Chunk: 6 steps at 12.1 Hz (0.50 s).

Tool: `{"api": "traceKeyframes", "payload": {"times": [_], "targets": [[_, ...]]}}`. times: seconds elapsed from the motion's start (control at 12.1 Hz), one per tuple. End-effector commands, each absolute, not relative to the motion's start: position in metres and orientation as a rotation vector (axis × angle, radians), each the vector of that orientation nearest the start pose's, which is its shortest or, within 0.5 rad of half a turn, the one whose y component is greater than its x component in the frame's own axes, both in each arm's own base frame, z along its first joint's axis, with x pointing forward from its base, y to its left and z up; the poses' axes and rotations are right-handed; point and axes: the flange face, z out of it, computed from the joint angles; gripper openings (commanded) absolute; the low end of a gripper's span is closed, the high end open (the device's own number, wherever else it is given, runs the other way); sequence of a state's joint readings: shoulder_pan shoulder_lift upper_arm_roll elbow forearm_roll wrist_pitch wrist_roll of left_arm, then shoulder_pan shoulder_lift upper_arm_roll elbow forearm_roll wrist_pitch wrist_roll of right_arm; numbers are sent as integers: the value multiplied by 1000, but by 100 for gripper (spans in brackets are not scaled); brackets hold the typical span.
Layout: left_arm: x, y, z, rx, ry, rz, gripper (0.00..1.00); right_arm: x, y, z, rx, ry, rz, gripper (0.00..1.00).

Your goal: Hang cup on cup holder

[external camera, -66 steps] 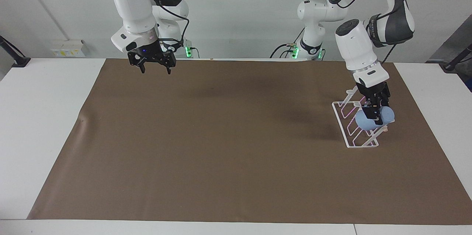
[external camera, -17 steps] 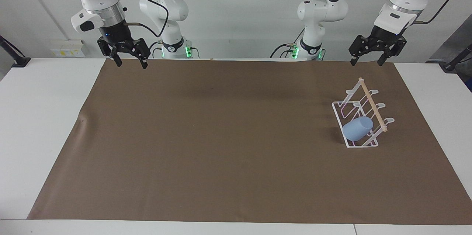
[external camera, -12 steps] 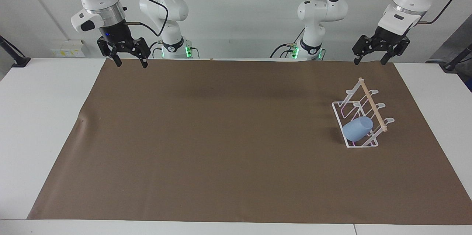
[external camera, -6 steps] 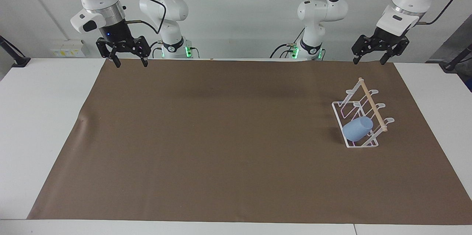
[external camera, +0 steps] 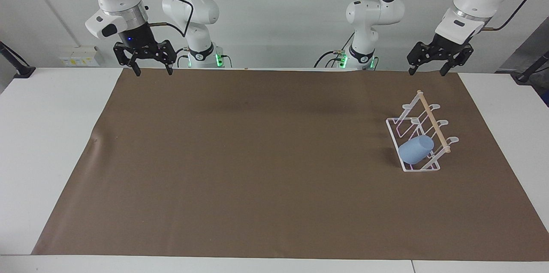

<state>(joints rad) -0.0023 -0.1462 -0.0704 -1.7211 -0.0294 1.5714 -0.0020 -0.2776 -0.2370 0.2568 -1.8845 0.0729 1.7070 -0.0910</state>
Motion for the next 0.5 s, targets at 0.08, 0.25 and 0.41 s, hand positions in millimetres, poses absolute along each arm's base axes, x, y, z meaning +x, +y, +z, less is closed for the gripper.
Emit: {"api": "traceKeyframes", "payload": {"times": [0.08,0.25,0.41], "targets": [[502,-41,631,-3146,131,13,100,479,5,603,-3151,-125,-53,100],[502,-41,631,-3146,129,13,100,480,2,605,-3151,-116,-60,100],[502,-41,631,-3145,131,15,100,480,2,606,-3151,-114,-63,100]]}}
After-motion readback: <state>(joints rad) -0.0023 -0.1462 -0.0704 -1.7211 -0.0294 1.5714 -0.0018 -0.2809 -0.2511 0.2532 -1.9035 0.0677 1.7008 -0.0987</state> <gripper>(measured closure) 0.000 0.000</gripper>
